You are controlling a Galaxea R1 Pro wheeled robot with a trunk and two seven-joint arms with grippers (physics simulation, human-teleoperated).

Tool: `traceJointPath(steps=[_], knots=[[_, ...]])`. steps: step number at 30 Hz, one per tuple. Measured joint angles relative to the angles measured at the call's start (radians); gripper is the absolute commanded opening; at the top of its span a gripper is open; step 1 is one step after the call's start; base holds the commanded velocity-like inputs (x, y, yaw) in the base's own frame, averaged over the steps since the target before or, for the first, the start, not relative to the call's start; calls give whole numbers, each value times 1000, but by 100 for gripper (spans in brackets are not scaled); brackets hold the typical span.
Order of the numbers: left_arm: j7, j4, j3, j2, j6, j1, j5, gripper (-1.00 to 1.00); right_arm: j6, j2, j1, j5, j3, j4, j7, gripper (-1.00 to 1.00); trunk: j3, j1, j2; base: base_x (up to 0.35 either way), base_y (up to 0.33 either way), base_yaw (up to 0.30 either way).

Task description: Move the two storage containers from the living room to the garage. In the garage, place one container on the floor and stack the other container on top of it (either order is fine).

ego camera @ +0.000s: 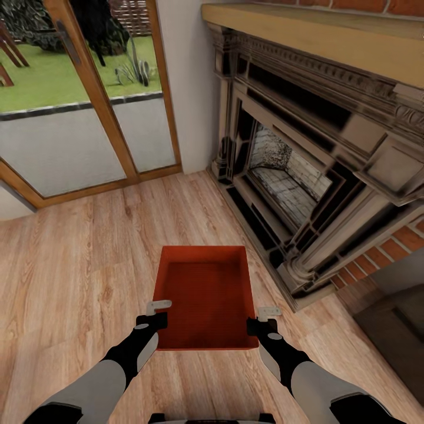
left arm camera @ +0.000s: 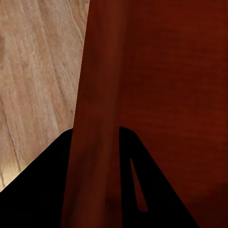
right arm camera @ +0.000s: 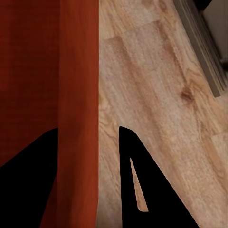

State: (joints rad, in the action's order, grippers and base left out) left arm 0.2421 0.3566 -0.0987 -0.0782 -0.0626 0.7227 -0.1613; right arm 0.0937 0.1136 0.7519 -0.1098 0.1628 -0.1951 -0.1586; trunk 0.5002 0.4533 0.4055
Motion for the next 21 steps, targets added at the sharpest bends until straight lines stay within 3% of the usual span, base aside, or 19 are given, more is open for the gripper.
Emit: traceJointPath(steps=[21], knots=[[0, 1, 0, 0, 0, 0, -2, -100, -1, 0, 0, 2, -2, -1, 1, -100, -3, -4, -7, 0, 0, 0]])
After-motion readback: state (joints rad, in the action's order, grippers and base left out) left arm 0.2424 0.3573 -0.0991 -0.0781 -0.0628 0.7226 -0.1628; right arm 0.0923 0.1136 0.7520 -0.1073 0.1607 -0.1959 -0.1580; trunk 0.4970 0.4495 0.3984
